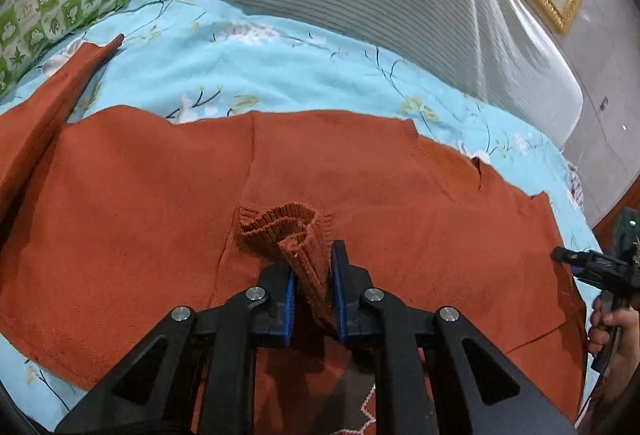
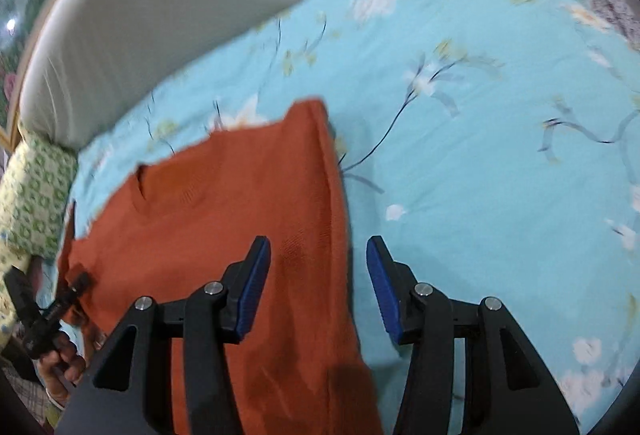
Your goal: Fold small clothes
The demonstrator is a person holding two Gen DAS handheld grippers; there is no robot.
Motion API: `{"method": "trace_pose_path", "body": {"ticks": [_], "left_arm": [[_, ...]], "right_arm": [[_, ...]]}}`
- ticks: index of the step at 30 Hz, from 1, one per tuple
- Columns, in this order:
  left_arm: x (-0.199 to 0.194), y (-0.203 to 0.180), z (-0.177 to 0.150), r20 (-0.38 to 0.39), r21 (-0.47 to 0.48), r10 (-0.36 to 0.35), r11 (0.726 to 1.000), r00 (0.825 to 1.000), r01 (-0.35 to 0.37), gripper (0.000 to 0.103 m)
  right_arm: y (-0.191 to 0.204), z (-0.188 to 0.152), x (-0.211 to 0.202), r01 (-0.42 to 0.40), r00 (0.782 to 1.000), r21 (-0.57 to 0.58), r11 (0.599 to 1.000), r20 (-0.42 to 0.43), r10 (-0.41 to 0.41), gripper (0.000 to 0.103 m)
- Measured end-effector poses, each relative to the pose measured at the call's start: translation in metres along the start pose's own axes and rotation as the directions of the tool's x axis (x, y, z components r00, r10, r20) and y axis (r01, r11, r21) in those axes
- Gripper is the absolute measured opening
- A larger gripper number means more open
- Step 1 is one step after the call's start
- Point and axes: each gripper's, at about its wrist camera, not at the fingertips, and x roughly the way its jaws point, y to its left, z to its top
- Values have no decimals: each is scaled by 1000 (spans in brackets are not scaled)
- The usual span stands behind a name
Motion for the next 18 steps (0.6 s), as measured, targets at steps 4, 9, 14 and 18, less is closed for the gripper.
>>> {"method": "trace_pose_path", "body": {"ticks": [4,9,14,18], "left_arm": [[0,-8,0,-8,23,-14,1000,1000,14,16],[17,-24,-4,-22,82,8,997,1000,-6,16],[10,-13,-9,-20,89,46,995,999,-44,23],[-12,3,-8,-2,65,81,995,997,-81,35]], "right_arm": [[0,-1,-2,-7,1000,-58,998,21,8,8],[-28,8,-19,14,998,-14,1000,54,-13,8],[-24,-5,-11,77,996,-9,997,41,-77,29],[-16,-16,-45,74,985,40,996,156,-80,57]]}}
